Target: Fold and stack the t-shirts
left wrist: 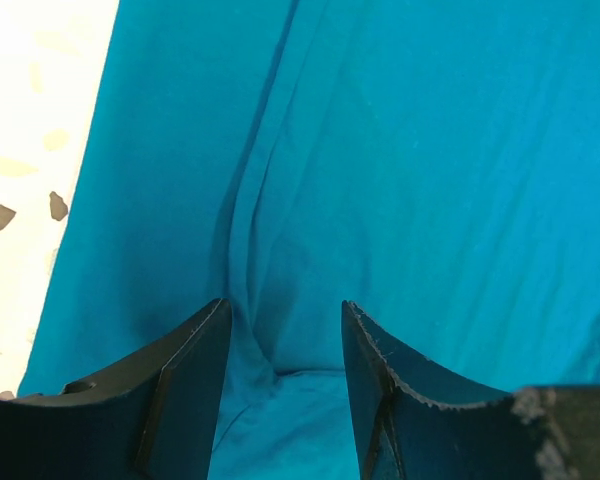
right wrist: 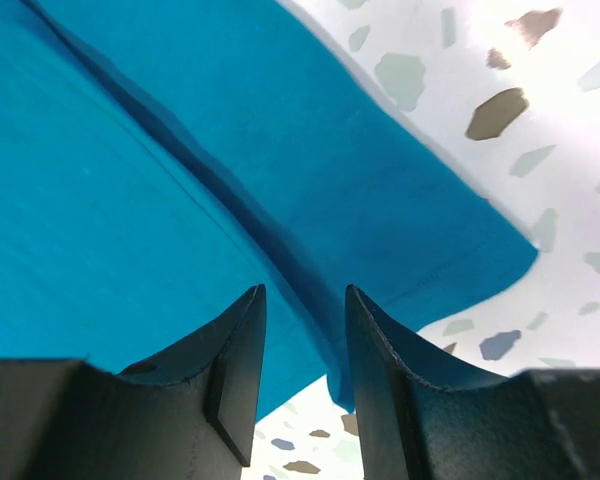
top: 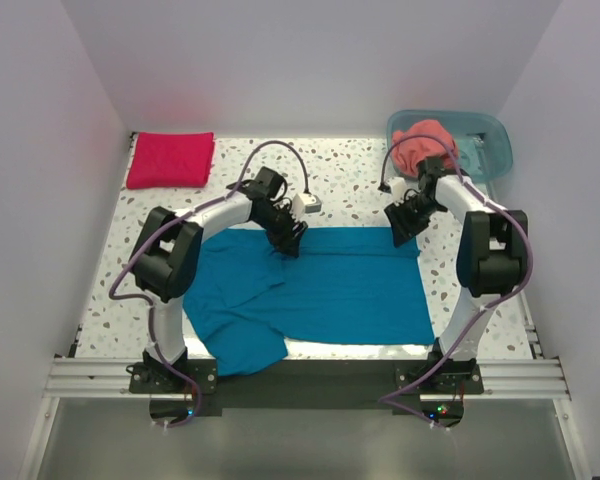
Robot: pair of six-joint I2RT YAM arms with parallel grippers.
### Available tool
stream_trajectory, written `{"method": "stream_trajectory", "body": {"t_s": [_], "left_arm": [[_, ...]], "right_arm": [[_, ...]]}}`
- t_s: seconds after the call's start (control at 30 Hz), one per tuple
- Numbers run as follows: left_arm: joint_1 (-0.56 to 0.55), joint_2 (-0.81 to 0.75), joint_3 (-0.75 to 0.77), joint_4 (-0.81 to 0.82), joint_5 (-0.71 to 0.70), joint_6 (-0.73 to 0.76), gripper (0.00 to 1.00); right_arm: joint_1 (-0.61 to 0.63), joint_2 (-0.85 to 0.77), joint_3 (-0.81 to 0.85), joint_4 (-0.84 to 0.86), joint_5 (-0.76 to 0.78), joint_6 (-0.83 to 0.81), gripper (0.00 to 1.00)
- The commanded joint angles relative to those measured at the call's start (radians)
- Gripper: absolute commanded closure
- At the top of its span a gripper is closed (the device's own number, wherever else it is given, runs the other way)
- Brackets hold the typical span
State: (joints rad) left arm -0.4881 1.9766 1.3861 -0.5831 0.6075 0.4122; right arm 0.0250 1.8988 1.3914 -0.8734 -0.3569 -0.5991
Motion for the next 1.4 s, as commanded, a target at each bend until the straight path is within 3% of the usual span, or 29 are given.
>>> {"method": "stream_trajectory", "body": {"t_s": [0.0,0.17,0.33,0.4,0.5,0.83,1.07,1.2,1.37], "left_arm": [[-0.009,0.004,0.03,0.035,-0.006,0.026,0.48],[-0.015,-0.01,0.019,0.02,-0.006,0.05,0.59],[-0.026,-0.019,0.005,0.011,-0.017,0.074,0.8],[-0.027,-0.027,0.001,-0.009,-0.006,0.094,0.94],[-0.035,-0.059,-0.027,-0.004,-0.012,0.112,1.0],[-0.07,-0.091,-0.075,-0.044,-0.035,0.175,1.0],[-0.072,-0.152,-0.088,-0.069,-0.017,0.197,0.99],[-0.072,-0.183,-0.073,-0.003,-0.014,0.134,0.83],[-0.054,-0.121,-0.041,0.041,-0.104,0.05,0.76]], "right_arm": [[-0.008,0.023,0.038,-0.055,0.006,-0.036,0.59],[-0.007,0.025,0.031,-0.085,0.004,-0.067,0.63],[-0.007,0.02,0.008,-0.098,0.009,-0.103,0.69],[-0.007,0.014,0.001,-0.104,0.01,-0.119,0.74],[-0.007,-0.001,-0.017,-0.11,0.01,-0.139,0.78],[-0.007,-0.03,-0.086,-0.148,0.029,-0.223,0.8],[-0.007,-0.044,-0.083,-0.182,0.027,-0.251,0.68],[-0.008,-0.072,-0.026,-0.23,-0.045,-0.236,0.65],[-0.005,-0.072,0.037,-0.161,-0.099,-0.104,0.65]]}}
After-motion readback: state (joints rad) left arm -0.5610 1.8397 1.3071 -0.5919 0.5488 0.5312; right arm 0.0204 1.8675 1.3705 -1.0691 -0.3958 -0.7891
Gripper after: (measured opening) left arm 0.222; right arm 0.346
